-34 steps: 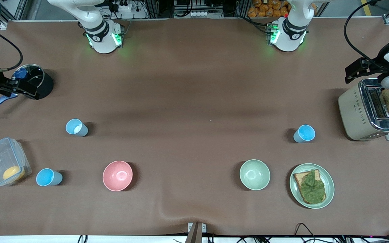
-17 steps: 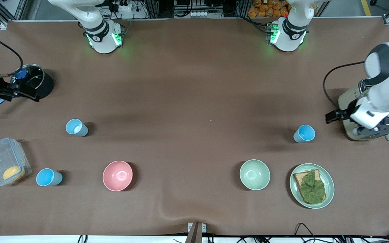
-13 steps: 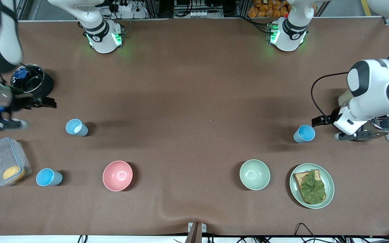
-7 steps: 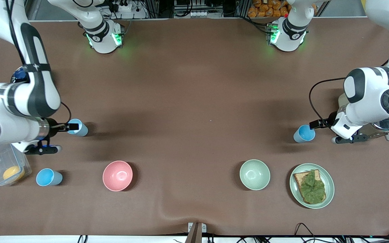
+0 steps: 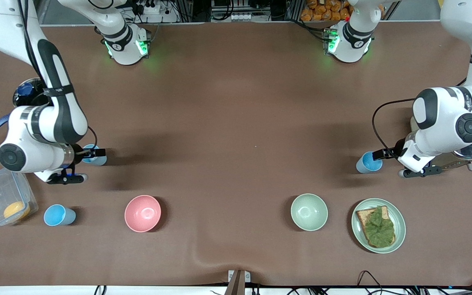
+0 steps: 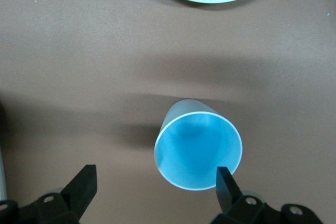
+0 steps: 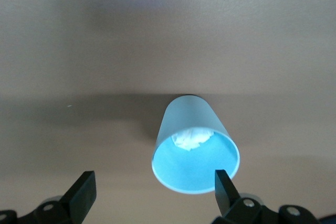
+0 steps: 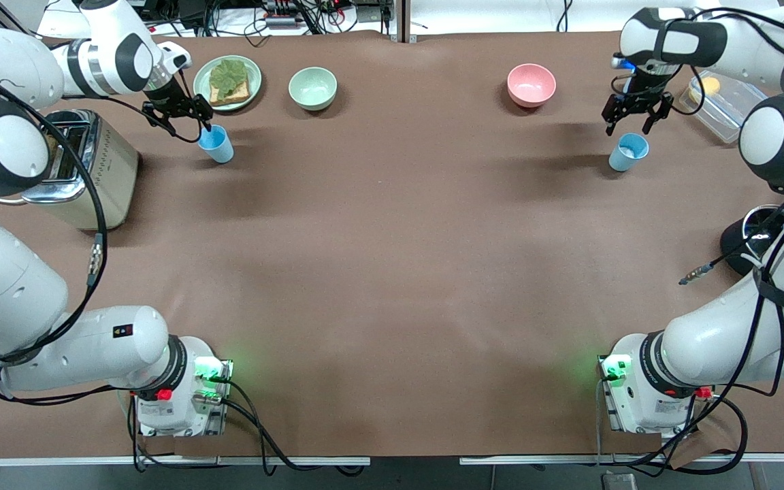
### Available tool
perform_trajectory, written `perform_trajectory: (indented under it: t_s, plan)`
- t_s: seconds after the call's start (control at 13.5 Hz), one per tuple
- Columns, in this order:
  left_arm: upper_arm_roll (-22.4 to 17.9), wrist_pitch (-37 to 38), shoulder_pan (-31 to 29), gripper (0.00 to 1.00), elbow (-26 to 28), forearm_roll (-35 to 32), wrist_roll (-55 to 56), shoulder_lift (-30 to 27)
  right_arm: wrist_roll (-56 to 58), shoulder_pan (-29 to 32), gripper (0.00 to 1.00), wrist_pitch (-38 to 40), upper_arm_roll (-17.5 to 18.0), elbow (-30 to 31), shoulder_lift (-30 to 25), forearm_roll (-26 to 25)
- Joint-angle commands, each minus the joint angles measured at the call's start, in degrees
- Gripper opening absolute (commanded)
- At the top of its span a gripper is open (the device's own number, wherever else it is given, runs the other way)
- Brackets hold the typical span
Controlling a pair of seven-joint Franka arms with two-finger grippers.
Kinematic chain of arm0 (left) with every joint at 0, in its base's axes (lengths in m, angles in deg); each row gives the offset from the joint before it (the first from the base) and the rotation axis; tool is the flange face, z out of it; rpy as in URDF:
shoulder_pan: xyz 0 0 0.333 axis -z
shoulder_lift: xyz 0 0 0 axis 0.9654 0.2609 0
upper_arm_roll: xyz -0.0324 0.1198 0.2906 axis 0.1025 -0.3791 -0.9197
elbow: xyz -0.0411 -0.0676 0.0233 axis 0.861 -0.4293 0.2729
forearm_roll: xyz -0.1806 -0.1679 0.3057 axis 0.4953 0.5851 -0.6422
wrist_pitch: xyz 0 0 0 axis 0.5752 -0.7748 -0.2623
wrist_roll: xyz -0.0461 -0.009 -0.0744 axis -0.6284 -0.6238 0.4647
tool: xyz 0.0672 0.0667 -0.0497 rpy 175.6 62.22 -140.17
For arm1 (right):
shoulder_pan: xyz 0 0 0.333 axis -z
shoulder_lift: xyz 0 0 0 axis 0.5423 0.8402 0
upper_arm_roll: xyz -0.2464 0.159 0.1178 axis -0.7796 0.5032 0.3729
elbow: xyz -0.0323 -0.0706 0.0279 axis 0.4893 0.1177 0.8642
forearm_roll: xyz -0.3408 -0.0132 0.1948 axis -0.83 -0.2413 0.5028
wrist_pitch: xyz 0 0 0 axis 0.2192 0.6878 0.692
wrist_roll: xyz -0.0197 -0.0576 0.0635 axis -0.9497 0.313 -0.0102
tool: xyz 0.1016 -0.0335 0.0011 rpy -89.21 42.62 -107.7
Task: Stack blue cups with both arms
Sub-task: 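Lift both blue cups and carry them toward the table middle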
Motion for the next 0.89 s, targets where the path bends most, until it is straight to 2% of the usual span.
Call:
perform_trajectory:
  t_s: [0.0, 0.07, 0.3, 0.37, 0.45, 0.59, 0.67, 0.74, 0.82]
  plan:
    - [0.37, -1.48, -0.49, 1.00, -1.44, 1.05, -0.63, 3.20, 0.58, 0.02, 1.00, -2.18, 0.05, 1.84, 0.07, 0.74]
    - [0.46, -1.66, -0.15, 1.00, -1.88, 1.22, -0.65, 3.82, 0.67, -0.24, 0.72, -2.01, 0.05, 1.84, -0.02, 0.74]
    - [0.46, -1.75, -0.32, 1.00, -3.20, 1.14, -1.17, 5.41, 1.81, 0.02, 0.04, -2.01, 0.05, 1.67, 0.51, 0.48]
    - [0.46, -1.75, -0.32, 1.00, -3.55, 1.14, -1.26, 5.93, 1.73, -0.07, 0.00, -2.18, 0.05, 1.67, 0.60, 0.48]
    - [0.46, -1.75, -0.23, 0.96, -3.64, 1.14, -1.26, 6.29, 1.81, 0.11, 0.00, -2.36, 0.05, 1.58, 0.68, 0.39]
    - [0.46, -1.84, 0.12, 0.76, -3.91, 1.22, -1.26, 6.82, 1.81, 0.46, 0.00, -2.62, 0.05, 1.40, 1.12, 0.13]
    - [0.46, -1.75, -0.05, 0.44, -3.91, 1.05, -1.35, 6.82, 1.81, 0.37, 0.00, -2.62, 0.05, 1.40, 1.13, 0.13]
    - [0.55, -1.75, -0.40, 0.03, -4.00, 1.05, -2.13, 6.91, 1.81, 0.29, 0.00, -2.53, 0.05, 1.32, 1.13, 0.13]
    - [0.55, -1.75, -0.41, 0.00, -4.08, 1.13, -3.53, 6.91, 1.90, 0.20, 0.00, -2.53, 0.05, 1.14, 1.21, 0.04]
